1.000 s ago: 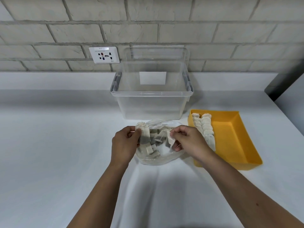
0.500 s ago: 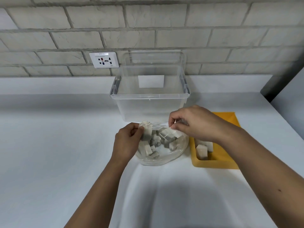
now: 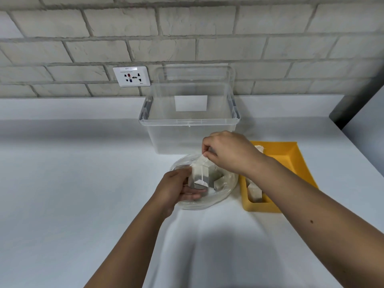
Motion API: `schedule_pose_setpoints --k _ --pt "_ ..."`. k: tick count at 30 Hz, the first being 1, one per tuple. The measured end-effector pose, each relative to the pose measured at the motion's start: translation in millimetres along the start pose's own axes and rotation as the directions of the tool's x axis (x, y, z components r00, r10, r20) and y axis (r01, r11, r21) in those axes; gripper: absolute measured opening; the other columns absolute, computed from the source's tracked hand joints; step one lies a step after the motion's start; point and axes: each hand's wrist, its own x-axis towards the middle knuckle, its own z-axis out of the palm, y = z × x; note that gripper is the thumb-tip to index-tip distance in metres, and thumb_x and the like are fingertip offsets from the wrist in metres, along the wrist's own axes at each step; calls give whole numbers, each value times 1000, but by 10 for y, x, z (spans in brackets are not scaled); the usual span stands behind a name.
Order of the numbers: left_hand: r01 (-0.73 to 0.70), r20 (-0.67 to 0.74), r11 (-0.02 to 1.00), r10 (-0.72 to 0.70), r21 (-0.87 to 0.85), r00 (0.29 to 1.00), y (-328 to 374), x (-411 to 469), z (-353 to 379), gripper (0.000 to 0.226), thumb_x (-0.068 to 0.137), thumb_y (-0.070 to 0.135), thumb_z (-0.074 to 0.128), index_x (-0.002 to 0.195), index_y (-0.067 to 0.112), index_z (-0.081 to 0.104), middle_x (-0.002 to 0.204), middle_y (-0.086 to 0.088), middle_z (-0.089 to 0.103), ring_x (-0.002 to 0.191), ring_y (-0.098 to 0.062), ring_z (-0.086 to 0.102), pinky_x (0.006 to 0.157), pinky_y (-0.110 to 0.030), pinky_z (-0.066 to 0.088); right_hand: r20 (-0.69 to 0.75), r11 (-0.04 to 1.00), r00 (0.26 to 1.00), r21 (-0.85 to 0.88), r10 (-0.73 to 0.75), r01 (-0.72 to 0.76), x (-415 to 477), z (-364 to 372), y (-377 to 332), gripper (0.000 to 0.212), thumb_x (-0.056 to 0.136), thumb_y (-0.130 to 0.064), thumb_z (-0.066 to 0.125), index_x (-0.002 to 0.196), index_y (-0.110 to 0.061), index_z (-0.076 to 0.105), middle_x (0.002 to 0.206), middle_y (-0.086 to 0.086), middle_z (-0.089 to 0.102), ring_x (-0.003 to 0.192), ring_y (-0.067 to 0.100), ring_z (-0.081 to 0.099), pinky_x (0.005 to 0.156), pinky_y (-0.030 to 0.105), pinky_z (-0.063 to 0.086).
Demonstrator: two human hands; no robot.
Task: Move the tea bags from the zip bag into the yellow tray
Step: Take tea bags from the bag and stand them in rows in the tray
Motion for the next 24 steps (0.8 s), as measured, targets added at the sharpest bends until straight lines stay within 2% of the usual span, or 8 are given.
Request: schedule_pose_setpoints --k 4,8,10,14,16,18,21,24 --pt "-24 -13 999 24 33 1000 -38 15 -20 25 96 20 63 112 0 68 98 -18 77 90 -31 76 83 -36 62 -22 999 1000 52 -2 3 -45 125 -56 15 92 -28 55 94 -22 68 97 -5 67 93 16 61 74 33 51" --pt "-83 -81 996 86 35 993 -40 35 -47 17 95 18 65 104 4 72 94 -15 78 78 -25 75 73 -28 62 110 926 992 363 68 -104 -154 245 -70 33 91 -48 57 80 -23 74 75 -4 70 72 10 62 68 31 51" --pt "-108 -82 994 111 34 990 -33 34 -54 18 96 20 64 103 6 74 95 -17 77 78 -25 74 73 -28 62 118 858 984 483 137 -177 -195 311 -60 38 95 -47 52 79 -22 75 72 -3 72 67 9 65 70 31 53" --pt "-115 -84 993 117 36 990 -36 34 -40 20 100 16 56 104 5 73 98 -22 75 78 -26 73 71 -27 61 44 805 973 554 226 -212 -211 454 -37 10 85 -29 72 80 -20 71 67 -6 66 64 9 60 69 33 52" --pt "-96 -79 995 97 8 992 -24 35 -37 26 102 17 52 103 0 71 96 -24 75 78 -29 73 74 -30 62 42 792 965 563 257 -236 -206 515 -37 8 81 -27 75 80 -21 70 68 -5 64 66 11 60 69 33 52" --pt "-105 -80 994 105 12 991 -4 30 -31 31 101 24 55 98 -2 71 84 -15 76 77 -28 74 77 -33 62 27 794 960 557 278 -245 -189 549 -42 8 80 -28 75 81 -22 70 69 -5 65 68 12 60 68 31 51" --pt "-166 -132 979 181 116 975 14 40 -49 22 95 25 66 95 4 74 70 -3 72 74 -24 73 77 -37 63 5 770 960 595 281 -229 -165 610 -43 8 81 -28 75 81 -22 70 71 -5 67 65 7 59 63 22 47" --pt "-228 -227 927 301 299 926 3 75 -157 12 93 23 67 94 15 75 83 -7 77 86 -29 74 82 -43 61 18 748 948 610 316 -261 -166 741 -28 4 84 -23 72 86 -20 71 72 -8 65 63 1 55 62 16 43"
